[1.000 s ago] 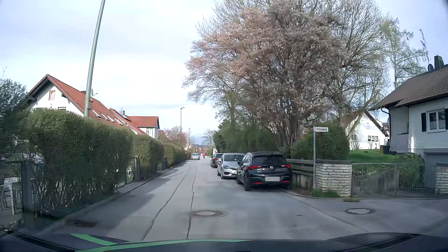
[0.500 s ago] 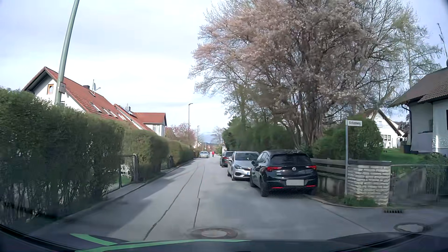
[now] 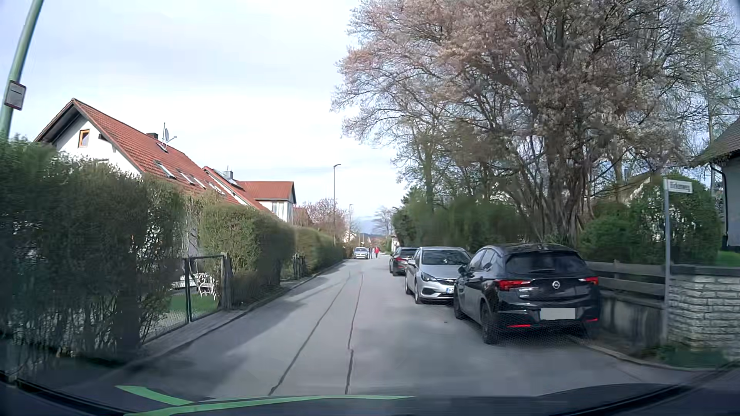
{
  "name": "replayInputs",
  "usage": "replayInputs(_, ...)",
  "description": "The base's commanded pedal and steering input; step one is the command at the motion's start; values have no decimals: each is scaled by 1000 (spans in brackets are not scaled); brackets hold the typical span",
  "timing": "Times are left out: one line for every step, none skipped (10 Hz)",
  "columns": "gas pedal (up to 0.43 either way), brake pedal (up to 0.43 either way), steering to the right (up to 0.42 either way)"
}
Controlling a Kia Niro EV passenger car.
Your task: Follow the waypoints while adhering to traffic rules and regulations
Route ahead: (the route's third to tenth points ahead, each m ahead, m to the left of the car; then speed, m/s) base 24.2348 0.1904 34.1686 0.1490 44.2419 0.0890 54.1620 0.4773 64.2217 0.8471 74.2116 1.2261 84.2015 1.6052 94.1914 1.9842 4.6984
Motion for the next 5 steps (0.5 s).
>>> replayInputs(220, 0, -101)
replayInputs(220, 0, -94)
replayInputs(220, 0, -85)
replayInputs(220, 0, -73)
replayInputs(220, 0, -59)
